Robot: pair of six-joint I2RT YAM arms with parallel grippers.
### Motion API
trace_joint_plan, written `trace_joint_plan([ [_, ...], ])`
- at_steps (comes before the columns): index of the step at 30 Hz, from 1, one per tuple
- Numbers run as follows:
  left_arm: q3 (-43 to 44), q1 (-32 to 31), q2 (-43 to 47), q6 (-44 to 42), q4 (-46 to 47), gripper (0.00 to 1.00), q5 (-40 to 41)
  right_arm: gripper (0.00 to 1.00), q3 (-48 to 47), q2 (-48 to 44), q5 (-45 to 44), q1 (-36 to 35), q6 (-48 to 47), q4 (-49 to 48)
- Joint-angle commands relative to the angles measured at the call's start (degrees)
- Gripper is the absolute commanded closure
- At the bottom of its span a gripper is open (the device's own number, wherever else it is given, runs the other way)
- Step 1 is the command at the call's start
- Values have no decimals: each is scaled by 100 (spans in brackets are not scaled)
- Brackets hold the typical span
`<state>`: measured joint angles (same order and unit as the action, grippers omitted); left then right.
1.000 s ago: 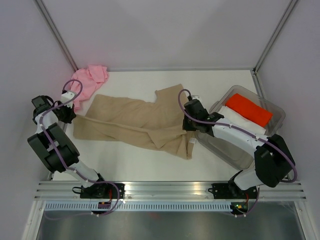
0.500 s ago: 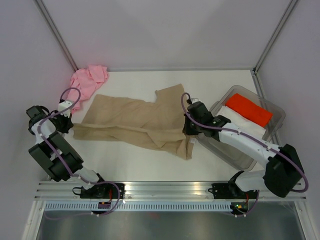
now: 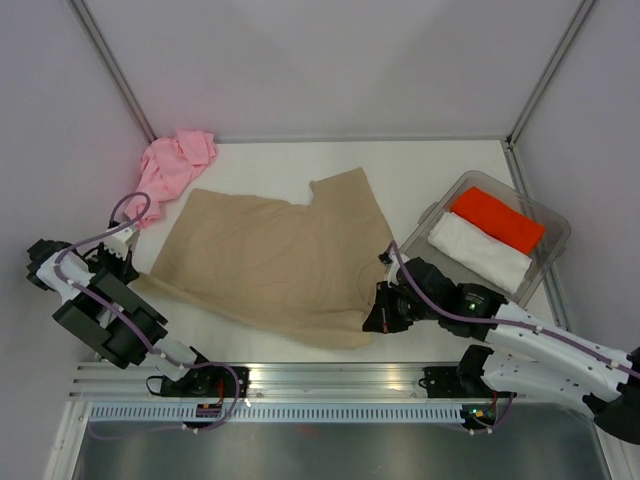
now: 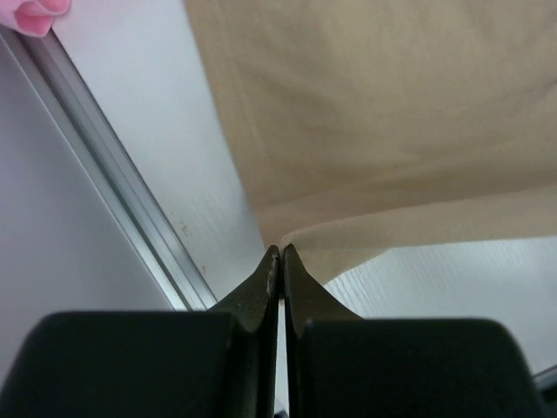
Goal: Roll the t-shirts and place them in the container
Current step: Fold the tshirt
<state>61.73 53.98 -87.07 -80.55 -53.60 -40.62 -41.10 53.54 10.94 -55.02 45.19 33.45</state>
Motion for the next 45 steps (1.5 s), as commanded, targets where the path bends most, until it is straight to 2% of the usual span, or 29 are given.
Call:
trace_joint_plan([
  [1,478,427,93,-1075,-843,98,-402,100,164,-816,146,-43,701,311],
  [7,832,1342,23,-2455,-2013,98,-123,100,357,-731,49,-43,711,478],
  [13,357,1519,409,-3115,-2154,98,265,100,42,-862,-56,-52,596,908],
  [16,435,1519,428,-3265,-2321,98,29,100,-126,-1082,-319,-52,623,1382],
  [19,532,1467,419,-3283,-2313,98,-409,100,-161,-1021,-566,-43,597,1428],
  [21,602,1327,419,-3064,-2269,98,-613,100,-249,-663,-680,-43,421,1192],
  [26,436,800,550,-1844,-1277,98,-886,100,-1055,357,-1374,70,-150,1119],
  [34,93,8,375,-253,279,97,-605,100,-1479,1325,-1630,1327,-1046,689],
  [38,155,-325,-37,267,825,97,-298,100,-1637,2000,-1543,1389,-1337,383],
  [45,5,-678,-310,611,1378,95,98,100,-1919,2705,-1656,1398,-1495,258],
])
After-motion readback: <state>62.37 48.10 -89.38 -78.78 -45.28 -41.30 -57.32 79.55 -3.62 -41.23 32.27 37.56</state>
